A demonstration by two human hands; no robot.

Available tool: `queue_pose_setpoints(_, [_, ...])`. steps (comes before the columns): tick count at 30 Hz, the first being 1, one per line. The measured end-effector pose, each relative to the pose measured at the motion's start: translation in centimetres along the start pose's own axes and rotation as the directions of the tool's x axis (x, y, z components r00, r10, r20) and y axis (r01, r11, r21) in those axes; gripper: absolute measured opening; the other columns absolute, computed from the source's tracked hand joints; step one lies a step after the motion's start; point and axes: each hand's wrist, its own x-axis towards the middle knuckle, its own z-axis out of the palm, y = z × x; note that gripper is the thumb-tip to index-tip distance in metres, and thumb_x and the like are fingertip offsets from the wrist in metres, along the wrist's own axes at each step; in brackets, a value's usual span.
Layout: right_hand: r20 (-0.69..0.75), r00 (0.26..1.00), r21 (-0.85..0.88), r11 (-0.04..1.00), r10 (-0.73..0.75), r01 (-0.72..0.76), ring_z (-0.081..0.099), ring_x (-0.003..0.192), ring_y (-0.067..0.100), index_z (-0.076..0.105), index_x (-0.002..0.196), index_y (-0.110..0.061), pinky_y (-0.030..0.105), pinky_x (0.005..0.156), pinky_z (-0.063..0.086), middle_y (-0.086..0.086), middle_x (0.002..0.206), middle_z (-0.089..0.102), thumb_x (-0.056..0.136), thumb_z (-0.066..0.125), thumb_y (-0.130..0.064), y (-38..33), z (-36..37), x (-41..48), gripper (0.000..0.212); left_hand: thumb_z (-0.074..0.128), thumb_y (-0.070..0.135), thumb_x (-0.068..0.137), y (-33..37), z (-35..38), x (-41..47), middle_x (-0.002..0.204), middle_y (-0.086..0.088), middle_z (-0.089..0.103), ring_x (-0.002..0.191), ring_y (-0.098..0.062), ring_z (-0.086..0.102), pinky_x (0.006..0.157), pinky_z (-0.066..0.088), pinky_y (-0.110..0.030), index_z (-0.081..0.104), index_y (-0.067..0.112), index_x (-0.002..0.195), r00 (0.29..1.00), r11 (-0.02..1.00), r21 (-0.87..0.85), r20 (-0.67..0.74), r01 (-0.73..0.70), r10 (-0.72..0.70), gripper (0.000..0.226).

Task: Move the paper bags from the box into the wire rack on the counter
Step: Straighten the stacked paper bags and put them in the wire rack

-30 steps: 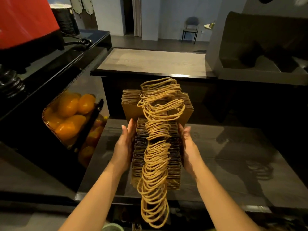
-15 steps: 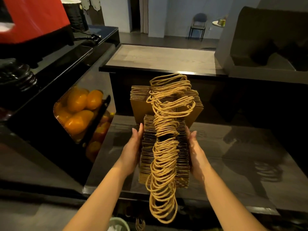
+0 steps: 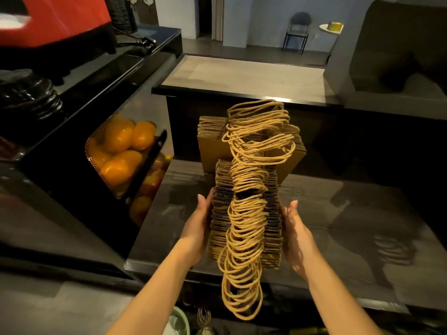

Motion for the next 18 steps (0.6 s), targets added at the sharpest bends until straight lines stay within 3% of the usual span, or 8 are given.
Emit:
queue_pose_setpoints(2, [0.012, 1.0, 0.032, 0.999, -0.005, 0.004, 0.05, 0.129, 0.027, 0.049, 0.135, -0.031, 0.05, 0.111, 0.035, 0.004, 0.141, 0.054, 0.077, 0.034, -0.065, 0.1, 0.3, -0.1, 0.069, 0.028, 0.061, 0.088, -0.2, 0.2, -0.1, 0.132, 0.002, 0.057, 0.118, -0.02, 0.054, 0.092, 0.045, -0.038, 0.04, 0.035, 0.141, 1.0, 1.0, -0.021, -0.011, -0.005, 0.005, 0.06])
queue_pose_setpoints(6, [0.025, 0.999, 0.054, 0.998, -0.022, 0.021, 0.058, 0.121, 0.029, 0.045, 0.141, -0.027, 0.047, 0.096, 0.049, 0.007, 0.136, 0.058, 0.083, 0.032, -0.064, 0.2, 0.9, -0.5, 0.07, 0.035, 0.063, 0.081, -0.2, 0.1, -0.2, 0.14, 0.0, 0.052, 0.128, -0.023, 0.048, 0.11, 0.033, -0.049, 0.037, 0.037, 0.144, 1.0, 1.0, -0.001, -0.005, 0.006, -0.006, 0.068])
queue_pose_setpoints(9, [0.039, 0.999, 0.037, 0.999, 0.016, -0.018, 0.061, 0.108, 0.024, 0.05, 0.13, -0.025, 0.04, 0.084, 0.05, 0.005, 0.127, 0.061, 0.094, 0.02, -0.058, -0.2, 0.7, -0.7, 0.057, 0.029, 0.062, 0.084, 0.3, -0.3, -0.3, 0.141, 0.002, 0.049, 0.132, -0.022, 0.043, 0.112, 0.03, -0.044, 0.037, 0.032, 0.144, 1.0, 0.999, 0.034, -0.008, -0.006, 0.006, 0.068])
queue_pose_setpoints(12, [-0.051, 0.996, -0.03, 0.996, 0.079, -0.081, 0.054, 0.113, 0.023, 0.05, 0.127, -0.027, 0.039, 0.093, 0.043, 0.0, 0.115, 0.062, 0.097, 0.017, -0.057, -0.9, 0.7, -0.5, 0.054, 0.038, 0.068, 0.083, 0.4, -0.5, -0.6, 0.138, 0.004, 0.052, 0.131, -0.02, 0.044, 0.113, 0.028, -0.046, 0.045, 0.031, 0.14, 0.998, 0.997, 0.073, -0.062, -0.004, 0.008, 0.068])
queue_pose_setpoints(15, [-0.138, 0.984, -0.172, 0.976, 0.11, -0.133, 0.043, 0.134, 0.026, 0.047, 0.14, -0.019, 0.043, 0.113, 0.031, 0.007, 0.14, 0.053, 0.092, 0.022, -0.062, -0.6, -0.1, -0.5, 0.069, 0.053, 0.072, 0.072, -0.8, -1.4, -0.5, 0.134, 0.0, 0.058, 0.129, -0.024, 0.047, 0.113, 0.027, -0.053, 0.059, 0.039, 0.124, 0.993, 0.994, 0.105, -0.12, 0.012, 0.001, 0.062])
queue_pose_setpoints(18, [-0.161, 0.979, -0.202, 0.967, 0.123, -0.155, 0.035, 0.141, 0.027, 0.042, 0.145, -0.018, 0.045, 0.12, 0.02, 0.006, 0.15, 0.042, 0.093, 0.02, -0.062, -0.5, -0.6, -1.0, 0.071, 0.043, 0.059, 0.09, -1.5, -1.6, -0.7, 0.133, -0.002, 0.059, 0.13, -0.024, 0.048, 0.113, 0.027, -0.052, 0.059, 0.034, 0.127, 0.993, 0.989, 0.145, -0.12, 0.014, 0.004, 0.047])
